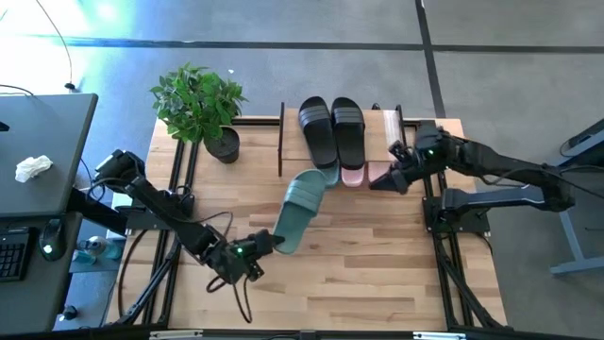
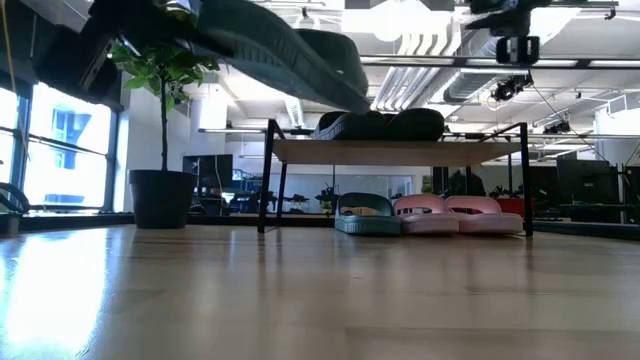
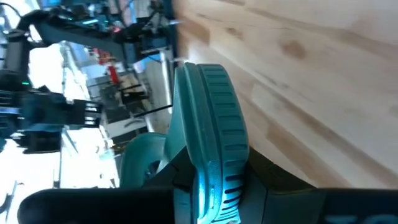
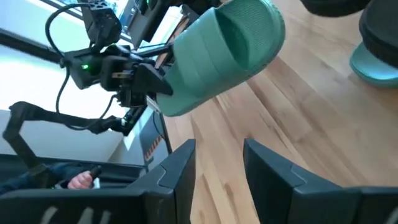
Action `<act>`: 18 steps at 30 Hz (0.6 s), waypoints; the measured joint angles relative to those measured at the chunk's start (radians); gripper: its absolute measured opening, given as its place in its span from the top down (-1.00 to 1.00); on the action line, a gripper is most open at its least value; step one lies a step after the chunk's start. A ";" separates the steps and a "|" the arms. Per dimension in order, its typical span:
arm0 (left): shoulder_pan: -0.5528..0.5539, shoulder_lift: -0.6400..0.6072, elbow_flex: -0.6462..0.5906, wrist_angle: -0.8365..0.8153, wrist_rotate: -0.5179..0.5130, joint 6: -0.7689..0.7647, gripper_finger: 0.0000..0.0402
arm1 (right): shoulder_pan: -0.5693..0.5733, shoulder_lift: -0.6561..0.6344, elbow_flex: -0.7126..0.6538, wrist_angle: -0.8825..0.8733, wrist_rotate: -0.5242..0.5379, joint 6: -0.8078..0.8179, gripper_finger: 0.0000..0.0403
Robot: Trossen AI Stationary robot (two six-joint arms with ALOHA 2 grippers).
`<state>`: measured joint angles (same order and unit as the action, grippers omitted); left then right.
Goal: Pick and place slides into the shelf
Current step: Put the green slides under the shelf
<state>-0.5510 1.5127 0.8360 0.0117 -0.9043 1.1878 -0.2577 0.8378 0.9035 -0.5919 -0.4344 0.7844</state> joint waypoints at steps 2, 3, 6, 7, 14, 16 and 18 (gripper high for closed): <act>0.000 0.037 0.028 -0.027 0.003 -0.036 0.73 | 0.038 -0.028 0.000 -0.023 0.035 0.010 0.39; 0.001 0.060 0.045 -0.038 0.006 -0.052 0.73 | 0.056 -0.040 0.000 -0.033 0.046 0.022 0.39; 0.014 0.131 0.095 -0.084 0.015 -0.115 0.74 | 0.100 -0.062 0.000 -0.040 0.054 0.047 0.38; 0.014 0.156 0.114 -0.093 0.016 -0.139 0.75 | 0.113 -0.067 0.000 -0.040 0.061 0.050 0.38; 0.070 0.278 0.216 -0.239 0.004 -0.319 0.75 | 0.179 -0.067 0.000 -0.061 0.098 0.065 0.38; 0.092 0.299 0.231 -0.275 0.005 -0.354 0.75 | 0.192 -0.064 0.000 -0.077 0.100 0.071 0.38; 0.120 0.314 0.247 -0.298 -0.003 -0.385 0.75 | 0.205 -0.062 0.000 -0.074 0.102 0.067 0.38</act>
<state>-0.4311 1.8269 1.0825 -0.2864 -0.9071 0.8023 -0.0531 0.7762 0.9031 -0.6664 -0.3321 0.8512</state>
